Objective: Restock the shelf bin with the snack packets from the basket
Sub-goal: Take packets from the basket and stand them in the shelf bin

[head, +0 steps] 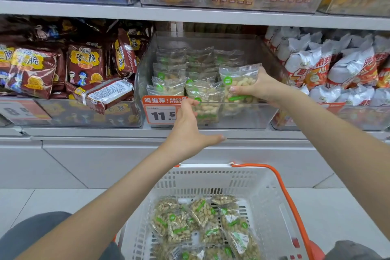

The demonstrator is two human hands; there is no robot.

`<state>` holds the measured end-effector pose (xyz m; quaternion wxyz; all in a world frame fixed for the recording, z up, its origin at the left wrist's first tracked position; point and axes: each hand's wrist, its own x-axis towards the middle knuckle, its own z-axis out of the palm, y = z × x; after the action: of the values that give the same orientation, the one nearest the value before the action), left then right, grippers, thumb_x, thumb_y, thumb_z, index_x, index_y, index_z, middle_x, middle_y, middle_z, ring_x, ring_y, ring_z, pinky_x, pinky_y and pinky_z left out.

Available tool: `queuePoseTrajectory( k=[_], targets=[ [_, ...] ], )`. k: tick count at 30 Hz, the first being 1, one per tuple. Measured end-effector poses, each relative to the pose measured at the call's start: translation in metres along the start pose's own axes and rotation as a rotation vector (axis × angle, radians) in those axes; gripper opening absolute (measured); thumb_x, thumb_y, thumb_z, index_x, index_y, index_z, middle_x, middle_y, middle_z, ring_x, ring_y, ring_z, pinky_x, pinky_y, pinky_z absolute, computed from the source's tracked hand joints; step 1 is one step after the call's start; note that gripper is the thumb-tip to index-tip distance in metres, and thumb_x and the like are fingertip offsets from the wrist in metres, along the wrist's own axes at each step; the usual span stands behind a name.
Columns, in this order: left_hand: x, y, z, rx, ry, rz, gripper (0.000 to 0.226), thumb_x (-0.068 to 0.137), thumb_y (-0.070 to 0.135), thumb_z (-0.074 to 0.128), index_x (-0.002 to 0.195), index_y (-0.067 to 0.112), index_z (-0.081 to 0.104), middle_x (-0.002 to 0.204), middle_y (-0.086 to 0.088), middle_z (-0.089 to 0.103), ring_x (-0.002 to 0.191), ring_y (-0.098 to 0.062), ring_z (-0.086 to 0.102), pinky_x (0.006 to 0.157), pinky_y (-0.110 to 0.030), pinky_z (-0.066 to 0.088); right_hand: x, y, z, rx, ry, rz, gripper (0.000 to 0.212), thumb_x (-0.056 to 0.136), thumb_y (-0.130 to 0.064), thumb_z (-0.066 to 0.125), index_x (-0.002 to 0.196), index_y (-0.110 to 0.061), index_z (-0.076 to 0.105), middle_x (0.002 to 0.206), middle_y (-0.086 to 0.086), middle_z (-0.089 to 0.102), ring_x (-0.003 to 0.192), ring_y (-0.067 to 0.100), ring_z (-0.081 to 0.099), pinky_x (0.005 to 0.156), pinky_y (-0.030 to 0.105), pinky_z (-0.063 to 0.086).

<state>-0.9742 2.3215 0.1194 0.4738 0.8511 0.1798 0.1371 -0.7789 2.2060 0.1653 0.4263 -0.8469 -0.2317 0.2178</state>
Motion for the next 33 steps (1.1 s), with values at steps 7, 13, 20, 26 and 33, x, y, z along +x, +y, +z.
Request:
queuePoseTrajectory(
  k=[7, 13, 20, 26, 33],
  targets=[
    [0.002, -0.001, -0.001, 0.01, 0.022, 0.01, 0.079, 0.066, 0.031, 0.085, 0.115, 0.027, 0.023, 0.125, -0.003, 0.039, 0.115, -0.018, 0.044, 0.099, -0.033, 0.042, -0.018, -0.009, -0.023, -0.17, -0.014, 0.01, 0.075, 0.071, -0.032, 0.082, 0.133, -0.028, 0.039, 0.102, -0.001, 0.056, 0.083, 0.006, 0.054, 0.066, 0.02, 0.044],
    [0.003, -0.003, 0.004, -0.001, 0.021, -0.005, 0.078, 0.066, 0.028, 0.085, 0.114, 0.027, 0.023, 0.123, -0.004, 0.038, 0.115, -0.02, 0.044, 0.101, -0.037, 0.042, -0.015, -0.019, -0.017, -0.535, -0.047, 0.112, 0.065, 0.078, -0.019, 0.078, 0.128, -0.024, 0.038, 0.106, 0.005, 0.05, 0.077, 0.016, 0.055, 0.059, 0.026, 0.049],
    [0.006, -0.005, 0.006, 0.021, 0.002, -0.016, 0.076, 0.068, 0.028, 0.083, 0.113, 0.027, 0.022, 0.122, -0.006, 0.037, 0.115, -0.023, 0.044, 0.1, -0.039, 0.042, -0.009, -0.034, -0.032, -0.278, -0.262, 0.225, 0.075, 0.077, -0.027, 0.078, 0.138, -0.042, 0.037, 0.13, 0.004, 0.041, 0.105, 0.03, 0.062, 0.082, 0.042, 0.058],
    [0.009, -0.005, 0.009, 0.039, 0.006, -0.018, 0.075, 0.068, 0.029, 0.083, 0.112, 0.026, 0.023, 0.12, -0.004, 0.034, 0.116, -0.025, 0.042, 0.102, -0.041, 0.041, -0.009, -0.02, -0.011, -0.362, -0.03, -0.06, 0.019, 0.088, -0.034, 0.066, 0.106, -0.036, 0.069, 0.127, -0.009, 0.056, 0.086, 0.009, 0.059, 0.061, 0.032, 0.059],
    [0.007, -0.007, 0.008, 0.048, 0.0, -0.02, 0.074, 0.069, 0.028, 0.083, 0.112, 0.025, 0.023, 0.12, -0.006, 0.035, 0.116, -0.026, 0.042, 0.102, -0.042, 0.04, -0.006, -0.041, -0.01, -0.422, -0.124, 0.194, 0.027, 0.088, -0.021, 0.069, 0.115, -0.022, 0.07, 0.139, 0.006, 0.049, 0.109, 0.029, 0.052, 0.058, 0.038, 0.059]
  ],
)
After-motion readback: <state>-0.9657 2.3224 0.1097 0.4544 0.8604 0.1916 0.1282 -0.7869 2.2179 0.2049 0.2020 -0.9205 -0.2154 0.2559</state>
